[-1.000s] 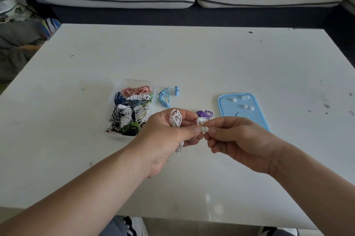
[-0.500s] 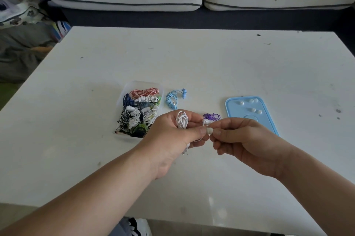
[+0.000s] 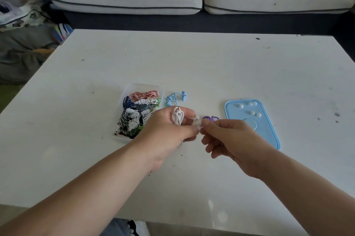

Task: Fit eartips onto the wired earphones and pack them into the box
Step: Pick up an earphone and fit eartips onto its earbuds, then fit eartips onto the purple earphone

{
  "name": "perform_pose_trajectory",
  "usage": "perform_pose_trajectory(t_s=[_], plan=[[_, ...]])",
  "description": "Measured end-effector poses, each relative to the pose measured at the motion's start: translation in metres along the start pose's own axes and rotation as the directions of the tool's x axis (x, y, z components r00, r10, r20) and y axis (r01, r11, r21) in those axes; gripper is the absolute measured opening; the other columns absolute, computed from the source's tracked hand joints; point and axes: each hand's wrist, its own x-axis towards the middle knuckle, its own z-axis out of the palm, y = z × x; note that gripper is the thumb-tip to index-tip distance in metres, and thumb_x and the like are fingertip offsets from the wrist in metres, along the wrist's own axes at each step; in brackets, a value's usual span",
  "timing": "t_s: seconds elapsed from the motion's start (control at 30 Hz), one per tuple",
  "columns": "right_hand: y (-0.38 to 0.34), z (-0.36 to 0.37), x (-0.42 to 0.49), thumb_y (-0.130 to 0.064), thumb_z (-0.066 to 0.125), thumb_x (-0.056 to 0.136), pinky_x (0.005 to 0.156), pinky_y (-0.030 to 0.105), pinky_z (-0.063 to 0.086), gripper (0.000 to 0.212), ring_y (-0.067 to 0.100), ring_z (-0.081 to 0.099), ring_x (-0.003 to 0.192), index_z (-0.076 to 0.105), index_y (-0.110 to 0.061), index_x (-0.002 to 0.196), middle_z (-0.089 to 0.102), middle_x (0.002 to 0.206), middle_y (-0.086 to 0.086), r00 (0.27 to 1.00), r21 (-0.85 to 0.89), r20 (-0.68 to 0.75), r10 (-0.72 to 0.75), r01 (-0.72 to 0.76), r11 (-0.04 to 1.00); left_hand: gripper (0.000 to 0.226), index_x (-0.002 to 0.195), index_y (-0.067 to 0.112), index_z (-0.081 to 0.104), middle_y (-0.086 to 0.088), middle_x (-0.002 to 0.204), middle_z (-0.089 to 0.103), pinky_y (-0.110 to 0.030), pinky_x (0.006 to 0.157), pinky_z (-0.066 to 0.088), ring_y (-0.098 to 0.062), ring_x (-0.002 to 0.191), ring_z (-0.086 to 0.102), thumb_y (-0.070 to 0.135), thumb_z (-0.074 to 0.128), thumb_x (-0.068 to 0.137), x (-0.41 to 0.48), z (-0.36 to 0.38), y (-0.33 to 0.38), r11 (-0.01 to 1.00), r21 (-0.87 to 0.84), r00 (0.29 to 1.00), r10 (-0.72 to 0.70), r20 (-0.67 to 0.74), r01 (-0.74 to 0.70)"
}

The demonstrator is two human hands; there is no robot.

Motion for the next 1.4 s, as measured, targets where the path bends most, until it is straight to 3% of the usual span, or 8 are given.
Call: perform_pose_trajectory(t_s=[0.13, 0.37, 0.63, 0.83, 1.0, 1.1, 1.17, 1.4], plan=[[0.004, 0.035, -0.002, -0.032, 0.064, 0.099, 0.055, 0.032, 0.053, 0.030, 0.018, 0.063, 0.060, 0.075, -0.006, 0.090, 0.071, 0.072, 0.006, 1.000, -0.122, 0.013, 0.011, -0.009, 0.992, 0.018, 0.093, 0.020, 0.076, 0.003, 0.084, 0.079, -0.032, 0.073, 0.061, -0.016, 0.074, 0.073, 0.005, 0.079, 0.084, 0.017, -0.031, 0.007, 0.929, 0.334, 0.964, 0.221, -0.148, -0.161], [0.005, 0.088, -0.003, -0.026, 0.065, 0.098, 0.060, 0.031, 0.057, 0.019, 0.017, 0.065, 0.064, 0.073, -0.009, 0.095, 0.073, 0.078, 0.004, 0.984, -0.084, 0.175, 0.026, -0.011, 0.996, 0.032, 0.115, 0.020, 0.070, 0.001, 0.105, 0.070, -0.032, 0.079, 0.050, -0.023, 0.095, 0.064, 0.005, 0.066, 0.087, 0.038, -0.082, 0.010, 0.473, 0.868, 0.857, 0.500, -0.122, -0.152], [0.004, 0.074, -0.003, -0.025, 0.064, 0.097, 0.061, 0.028, 0.057, 0.022, 0.014, 0.066, 0.064, 0.073, -0.006, 0.098, 0.074, 0.079, 0.003, 0.988, -0.159, 0.145, 0.054, -0.031, 0.987, 0.037, 0.122, 0.015, 0.067, -0.005, 0.127, 0.062, -0.040, 0.093, 0.049, -0.031, 0.118, 0.055, 0.025, 0.071, 0.087, 0.041, -0.081, 0.005, 0.310, 0.944, 0.902, 0.430, -0.034, -0.113], [0.002, 0.039, -0.003, -0.024, 0.064, 0.096, 0.059, 0.027, 0.058, 0.019, 0.012, 0.067, 0.063, 0.073, -0.007, 0.094, 0.074, 0.080, 0.003, 0.996, -0.278, 0.084, 0.027, -0.003, 0.961, 0.021, 0.102, 0.004, 0.072, -0.014, 0.120, 0.065, -0.042, 0.092, 0.049, -0.038, 0.115, 0.058, 0.004, 0.073, 0.080, 0.038, -0.032, 0.007, 0.077, 0.898, 0.667, 0.697, 0.262, -0.434], [-0.003, -0.030, 0.007, -0.022, 0.066, 0.093, 0.056, 0.033, 0.059, 0.020, 0.022, 0.071, 0.059, 0.072, -0.006, 0.082, 0.076, 0.077, 0.011, 0.994, -0.512, -0.099, -0.038, -0.018, 0.859, 0.021, 0.105, 0.018, 0.071, 0.001, 0.110, 0.065, -0.045, 0.084, 0.055, -0.026, 0.104, 0.060, 0.009, 0.060, 0.090, 0.052, 0.027, -0.009, 0.118, 0.743, 0.714, 0.407, 0.569, -0.659], [0.001, -0.081, 0.023, -0.023, 0.069, 0.088, 0.066, 0.042, 0.062, 0.019, 0.033, 0.073, 0.071, 0.070, -0.006, 0.080, 0.074, 0.080, 0.016, 0.940, -0.647, -0.312, -0.139, -0.103, 0.755, 0.026, 0.112, 0.024, 0.070, 0.006, 0.114, 0.061, -0.044, 0.085, 0.055, -0.022, 0.104, 0.063, 0.010, 0.059, 0.094, 0.064, 0.044, -0.023, 0.130, 0.777, 0.777, 0.264, 0.571, -0.616], [0.005, -0.107, 0.030, -0.022, 0.071, 0.086, 0.058, 0.032, 0.053, 0.010, 0.025, 0.066, 0.071, 0.067, -0.013, 0.083, 0.070, 0.083, 0.008, 0.888, -0.685, -0.401, -0.223, -0.129, 0.717, 0.027, 0.113, 0.030, 0.069, 0.012, 0.115, 0.056, -0.040, 0.086, 0.055, -0.017, 0.100, 0.063, 0.011, 0.060, 0.095, 0.069, 0.053, -0.027, 0.151, 0.793, 0.804, 0.196, 0.561, -0.591], [0.025, -0.132, 0.052, -0.013, 0.061, 0.086, 0.075, 0.038, 0.056, 0.036, 0.029, 0.063, 0.089, 0.060, -0.020, 0.121, 0.067, 0.103, 0.009, 0.846, -0.705, -0.438, -0.305, -0.112, 0.701, 0.009, 0.098, 0.029, 0.071, 0.012, 0.110, 0.050, -0.040, 0.082, 0.055, -0.014, 0.089, 0.062, 0.025, 0.063, 0.097, 0.074, 0.062, -0.031, 0.220, 0.831, 0.859, 0.157, 0.487, -0.511]])
